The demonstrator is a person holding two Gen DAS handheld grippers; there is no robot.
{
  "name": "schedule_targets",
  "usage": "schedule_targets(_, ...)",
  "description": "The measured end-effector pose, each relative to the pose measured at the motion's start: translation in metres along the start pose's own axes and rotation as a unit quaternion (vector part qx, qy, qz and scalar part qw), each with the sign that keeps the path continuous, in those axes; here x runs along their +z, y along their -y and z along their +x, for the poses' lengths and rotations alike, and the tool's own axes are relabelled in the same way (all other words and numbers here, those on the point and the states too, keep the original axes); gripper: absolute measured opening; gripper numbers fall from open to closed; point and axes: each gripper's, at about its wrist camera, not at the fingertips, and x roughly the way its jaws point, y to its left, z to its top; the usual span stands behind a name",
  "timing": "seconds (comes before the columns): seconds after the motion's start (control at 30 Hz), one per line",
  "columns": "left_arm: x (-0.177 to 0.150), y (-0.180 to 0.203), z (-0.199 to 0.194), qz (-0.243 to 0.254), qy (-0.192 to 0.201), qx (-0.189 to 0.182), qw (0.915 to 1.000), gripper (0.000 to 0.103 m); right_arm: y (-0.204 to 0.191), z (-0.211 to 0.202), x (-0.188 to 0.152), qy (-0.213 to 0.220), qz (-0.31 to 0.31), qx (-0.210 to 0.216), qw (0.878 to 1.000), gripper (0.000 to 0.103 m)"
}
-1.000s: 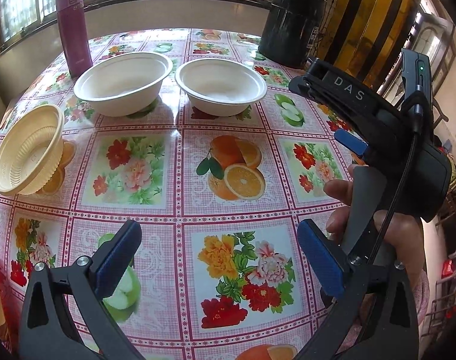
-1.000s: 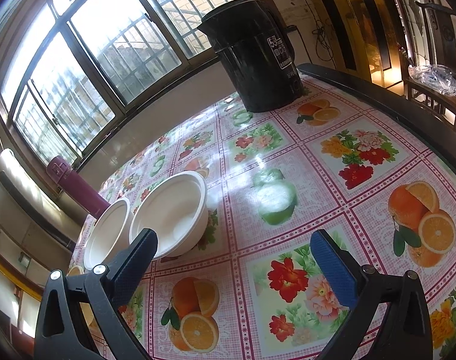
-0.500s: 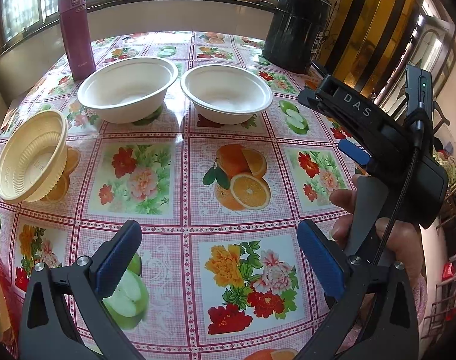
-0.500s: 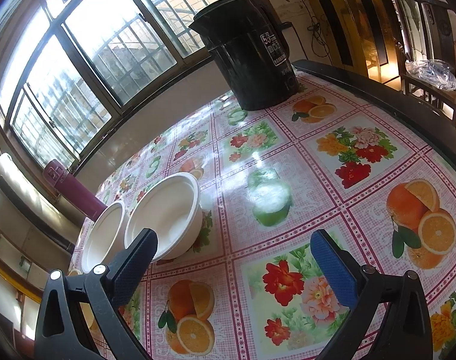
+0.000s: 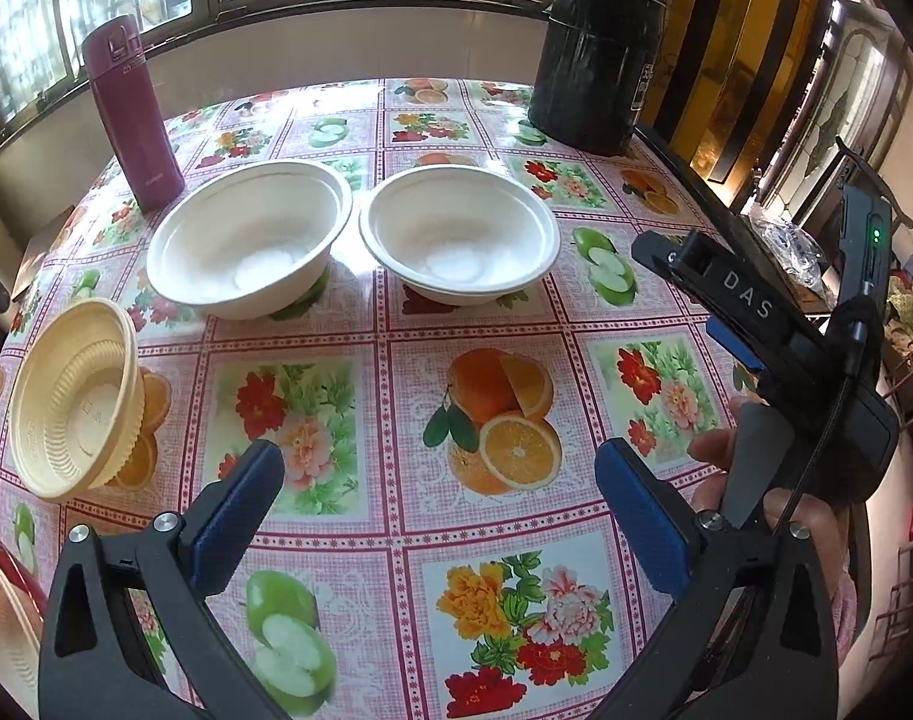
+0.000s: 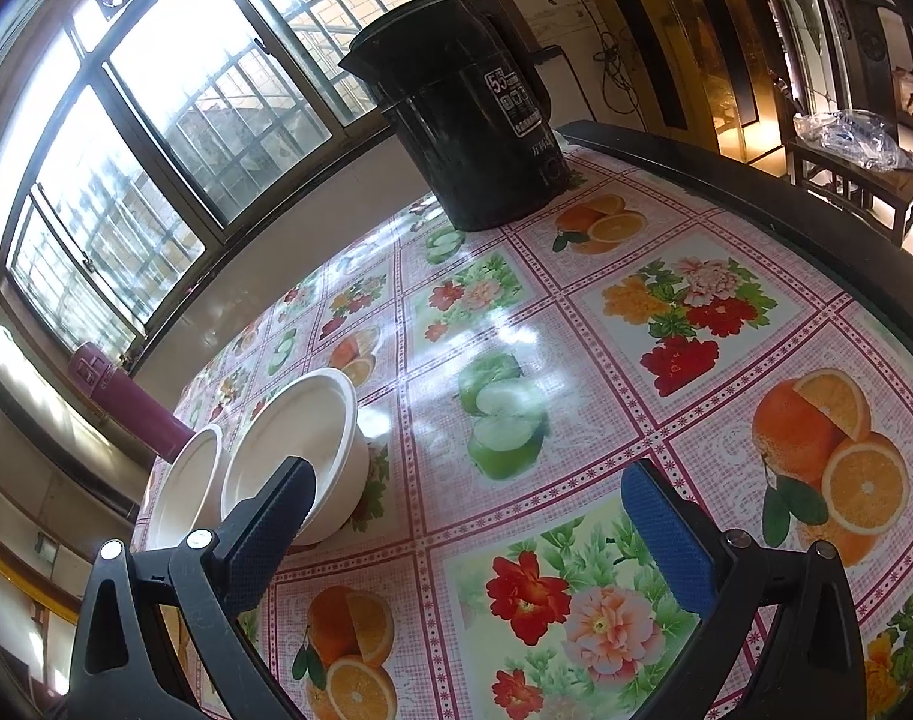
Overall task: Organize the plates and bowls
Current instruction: 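Move both open grippers across the table toward the two white bowls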
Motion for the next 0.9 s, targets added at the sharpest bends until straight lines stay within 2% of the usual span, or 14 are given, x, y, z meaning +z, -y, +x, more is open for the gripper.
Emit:
schedule_targets(0.23,0.022,0.002,0.011,0.026,-0.007,0.030,0.9992,0.103,0.006,0.004,0.003,0.006,0.003,-0.009,1.000,0.103)
schedule_targets(0.9,0.012,0.008,0.040,0.013,-0.063,0.004,0.9979,0.103,0.010,0.009,0.003,-0.005,0.019,-0.006,1.000,0.103)
